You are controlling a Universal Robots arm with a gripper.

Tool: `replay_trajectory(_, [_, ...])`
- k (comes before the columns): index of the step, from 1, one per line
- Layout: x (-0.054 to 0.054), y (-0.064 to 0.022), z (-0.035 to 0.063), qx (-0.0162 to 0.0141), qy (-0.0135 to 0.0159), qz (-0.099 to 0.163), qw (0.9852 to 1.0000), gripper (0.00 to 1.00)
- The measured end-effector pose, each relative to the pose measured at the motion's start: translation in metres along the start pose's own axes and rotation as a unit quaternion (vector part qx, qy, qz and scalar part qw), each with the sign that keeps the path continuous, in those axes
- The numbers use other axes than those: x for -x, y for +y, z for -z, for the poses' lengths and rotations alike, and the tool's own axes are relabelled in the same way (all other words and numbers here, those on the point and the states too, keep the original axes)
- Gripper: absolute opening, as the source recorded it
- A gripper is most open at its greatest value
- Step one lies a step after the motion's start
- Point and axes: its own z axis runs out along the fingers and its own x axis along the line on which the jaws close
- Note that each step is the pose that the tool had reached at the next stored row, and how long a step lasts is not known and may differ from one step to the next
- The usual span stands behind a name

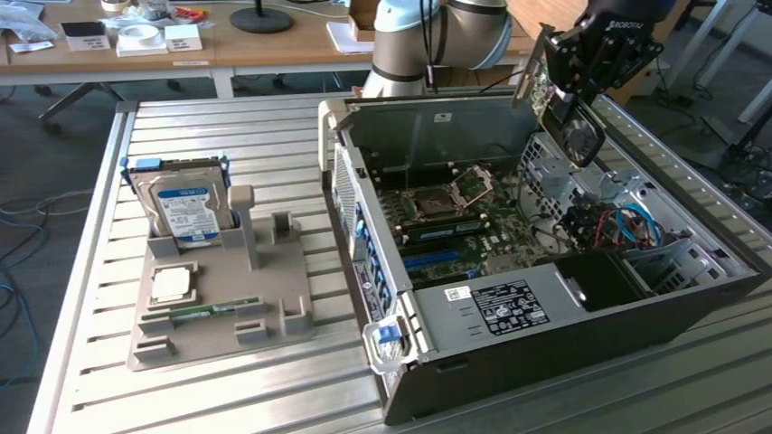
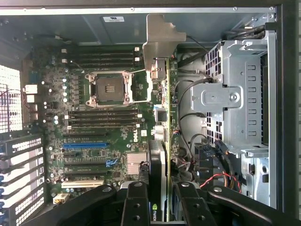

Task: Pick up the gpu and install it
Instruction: 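Insert the gpu into the slot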

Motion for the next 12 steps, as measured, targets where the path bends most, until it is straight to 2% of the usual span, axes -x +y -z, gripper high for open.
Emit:
replay_trajectory(6, [0.0, 0.0, -0.0001, 0.0, 0.0002, 0.004, 1.0, 0.27])
replay_trajectory(9, [0.0, 0.0, -0.0002, 0.0003, 0.0012, 0.023, 0.9997, 0.27])
replay_trajectory(12, [0.0, 0.0, -0.0004, 0.0008, 0.0026, 0.049, 0.9988, 0.27])
